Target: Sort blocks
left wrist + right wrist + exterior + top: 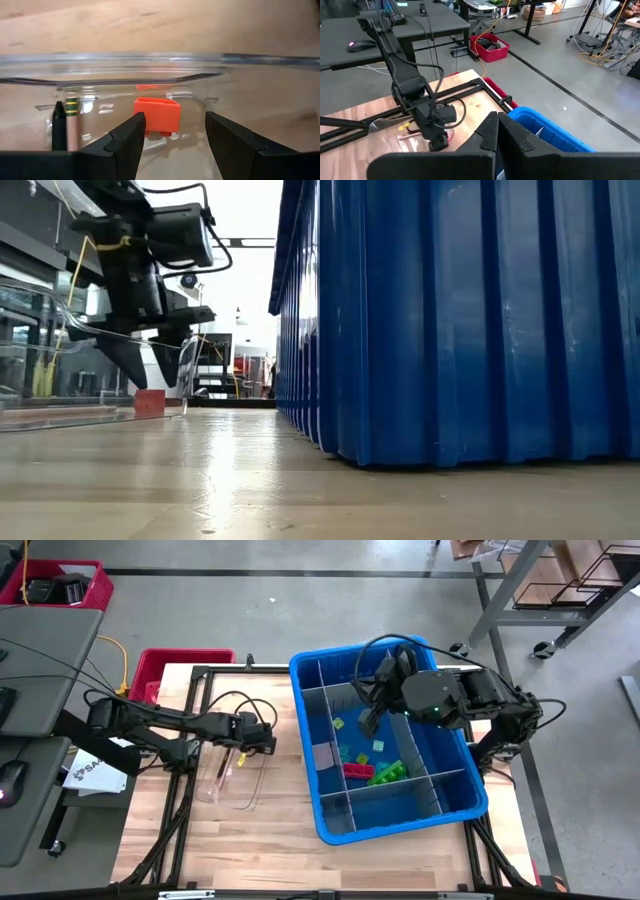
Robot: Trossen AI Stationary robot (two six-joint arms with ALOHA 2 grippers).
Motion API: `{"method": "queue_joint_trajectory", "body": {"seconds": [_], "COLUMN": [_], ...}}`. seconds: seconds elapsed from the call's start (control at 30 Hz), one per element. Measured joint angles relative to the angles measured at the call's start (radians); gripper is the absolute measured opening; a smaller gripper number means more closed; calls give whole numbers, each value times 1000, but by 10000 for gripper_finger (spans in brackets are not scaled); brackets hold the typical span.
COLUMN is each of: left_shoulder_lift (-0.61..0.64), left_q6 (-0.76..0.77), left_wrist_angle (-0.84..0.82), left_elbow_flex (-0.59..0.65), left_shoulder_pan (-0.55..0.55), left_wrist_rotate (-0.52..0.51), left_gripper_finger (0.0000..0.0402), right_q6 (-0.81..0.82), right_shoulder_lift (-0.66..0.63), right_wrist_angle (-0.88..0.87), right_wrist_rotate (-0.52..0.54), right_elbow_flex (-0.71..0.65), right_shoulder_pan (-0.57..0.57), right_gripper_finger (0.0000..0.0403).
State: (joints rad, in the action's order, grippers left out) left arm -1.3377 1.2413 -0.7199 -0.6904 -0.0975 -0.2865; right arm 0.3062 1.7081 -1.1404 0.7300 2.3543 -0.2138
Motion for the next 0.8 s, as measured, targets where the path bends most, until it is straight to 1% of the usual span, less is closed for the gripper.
{"method": "queue_joint_trajectory", "body": {"seconds": [0.17, 0.3, 0.4, 0.63, 0.8], "left_shoulder_lift": [7, 30, 55, 34, 14], "left_q6": [-21, -26, -82, -109, -101], "left_wrist_angle": [-21, -59, -51, -113, -79], "left_elbow_flex": [0, -32, -54, -51, -11], "left_shoulder_pan": [-8, -8, -8, -33, -48], "left_wrist_rotate": [3, 19, -1, -1, 6], "left_gripper_finger": [207, 207, 207, 207, 207], "right_q6": [8, 2, -1, -18, -18], "right_shoulder_lift": [0, 0, 0, 0, 0], "right_wrist_angle": [0, 0, 0, 0, -1], "right_wrist_rotate": [0, 0, 0, 0, 0], "right_elbow_flex": [0, 0, 0, 0, 0], "right_shoulder_pan": [0, 0, 1, 7, 11], "right_gripper_finger": [0, 0, 0, 0, 0]}}
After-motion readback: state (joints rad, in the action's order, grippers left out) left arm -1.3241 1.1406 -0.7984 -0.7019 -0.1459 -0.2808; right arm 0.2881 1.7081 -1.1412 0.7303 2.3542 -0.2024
